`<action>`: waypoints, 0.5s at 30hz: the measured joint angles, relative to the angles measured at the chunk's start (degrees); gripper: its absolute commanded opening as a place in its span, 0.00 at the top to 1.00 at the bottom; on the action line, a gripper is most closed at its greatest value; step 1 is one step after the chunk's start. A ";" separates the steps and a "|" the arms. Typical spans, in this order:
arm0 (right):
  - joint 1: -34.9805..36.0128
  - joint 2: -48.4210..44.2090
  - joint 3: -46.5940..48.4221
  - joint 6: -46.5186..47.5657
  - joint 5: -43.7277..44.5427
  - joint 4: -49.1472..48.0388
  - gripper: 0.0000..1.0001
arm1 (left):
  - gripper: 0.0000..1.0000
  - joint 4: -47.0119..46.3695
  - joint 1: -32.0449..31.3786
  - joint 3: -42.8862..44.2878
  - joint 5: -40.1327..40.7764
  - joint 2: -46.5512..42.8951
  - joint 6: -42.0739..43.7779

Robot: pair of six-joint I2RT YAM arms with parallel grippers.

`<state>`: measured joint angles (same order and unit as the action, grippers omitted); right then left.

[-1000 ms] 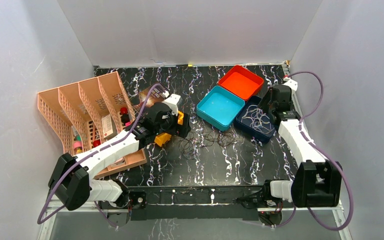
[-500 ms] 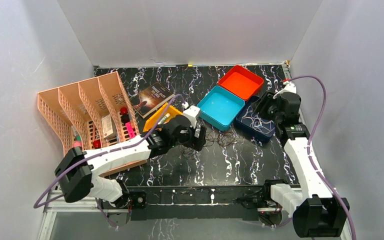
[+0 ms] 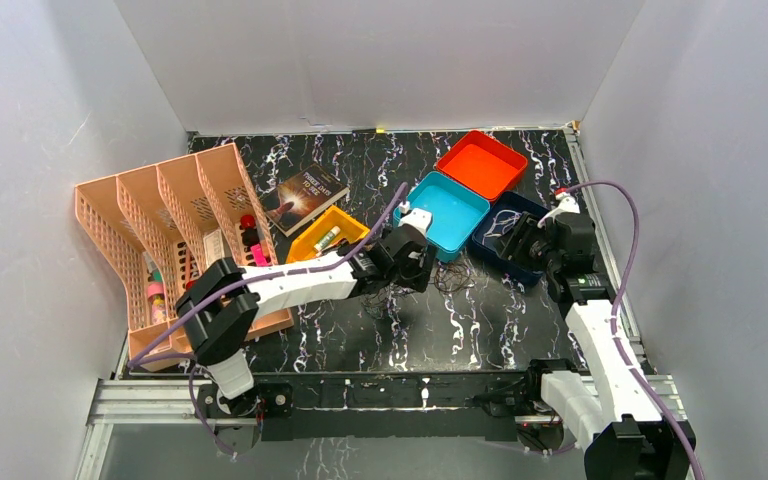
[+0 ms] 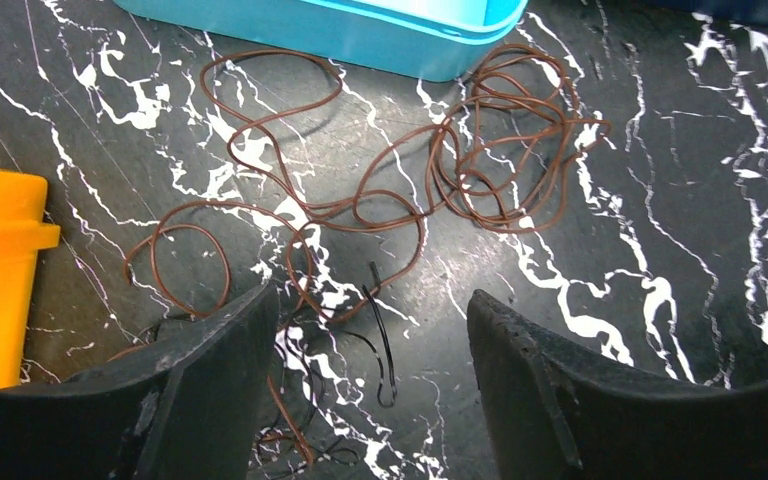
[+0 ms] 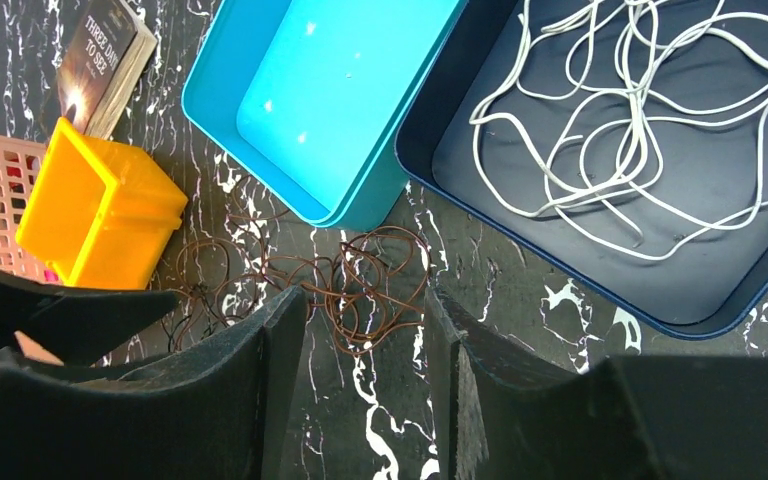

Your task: Untangle the cables

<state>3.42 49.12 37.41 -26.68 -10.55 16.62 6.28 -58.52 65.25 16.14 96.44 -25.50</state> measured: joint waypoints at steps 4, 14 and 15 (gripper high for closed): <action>0.00 -1.03 -0.28 -0.13 -0.13 0.00 0.45 | 0.43 1.62 0.00 2.25 1.66 2.62 0.61; 0.00 -1.09 -0.35 -0.11 -0.31 0.00 0.45 | 0.81 3.39 0.00 3.17 3.17 3.61 2.29; 0.00 -1.09 -0.35 -0.11 -0.37 -0.02 0.45 | 0.85 3.45 0.00 3.19 3.23 3.61 2.43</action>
<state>3.42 48.03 37.06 -26.79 -10.92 16.60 9.74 -58.52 68.45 19.38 100.05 -23.07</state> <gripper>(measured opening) 0.553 0.251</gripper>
